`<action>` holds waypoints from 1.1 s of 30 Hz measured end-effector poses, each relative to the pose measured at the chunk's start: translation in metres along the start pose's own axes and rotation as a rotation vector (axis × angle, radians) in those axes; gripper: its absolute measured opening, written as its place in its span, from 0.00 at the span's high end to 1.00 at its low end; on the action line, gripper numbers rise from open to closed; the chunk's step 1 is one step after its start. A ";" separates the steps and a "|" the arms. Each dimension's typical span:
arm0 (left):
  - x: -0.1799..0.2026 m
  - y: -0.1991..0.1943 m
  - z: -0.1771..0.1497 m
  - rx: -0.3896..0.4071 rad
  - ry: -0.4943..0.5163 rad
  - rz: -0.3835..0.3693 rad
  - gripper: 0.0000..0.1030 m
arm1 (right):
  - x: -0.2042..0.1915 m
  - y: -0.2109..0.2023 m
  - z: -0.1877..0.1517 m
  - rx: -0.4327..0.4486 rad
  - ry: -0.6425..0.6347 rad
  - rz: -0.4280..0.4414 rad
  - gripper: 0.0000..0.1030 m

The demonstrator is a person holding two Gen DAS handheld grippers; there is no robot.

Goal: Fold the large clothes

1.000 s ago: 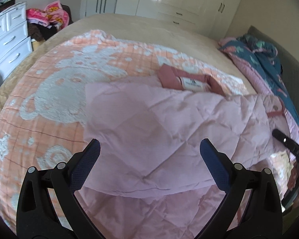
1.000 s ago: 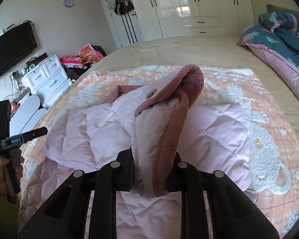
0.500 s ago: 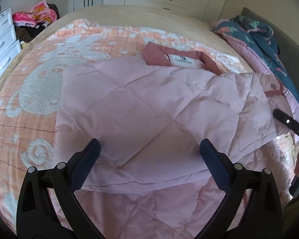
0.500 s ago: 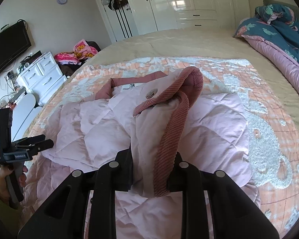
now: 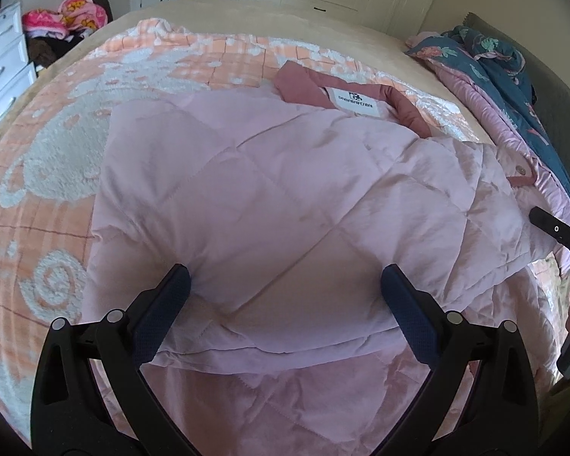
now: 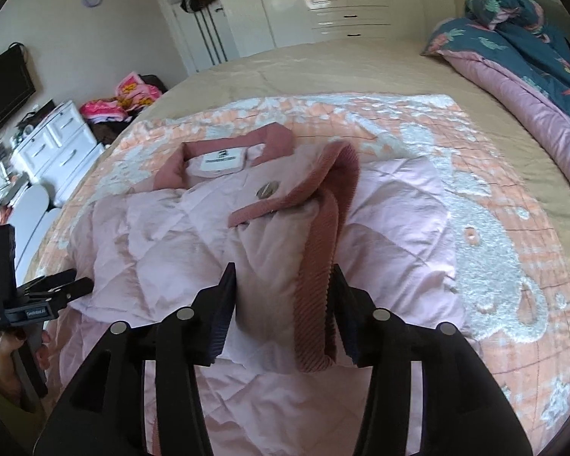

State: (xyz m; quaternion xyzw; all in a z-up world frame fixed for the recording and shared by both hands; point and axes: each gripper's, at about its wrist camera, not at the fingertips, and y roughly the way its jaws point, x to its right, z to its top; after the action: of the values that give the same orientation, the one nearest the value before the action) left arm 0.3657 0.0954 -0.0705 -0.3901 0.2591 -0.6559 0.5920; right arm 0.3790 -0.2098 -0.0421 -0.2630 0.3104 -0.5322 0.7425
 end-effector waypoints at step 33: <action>0.005 0.005 -0.004 -0.014 0.019 0.033 0.09 | -0.062 0.058 -0.036 -0.128 -0.098 0.028 0.33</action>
State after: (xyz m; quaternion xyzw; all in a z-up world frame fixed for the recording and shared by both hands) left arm 0.3660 0.0896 -0.0759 -0.3837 0.2760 -0.6478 0.5975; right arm 0.3737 -0.1352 -0.0967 -0.3313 0.3108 -0.4874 0.7457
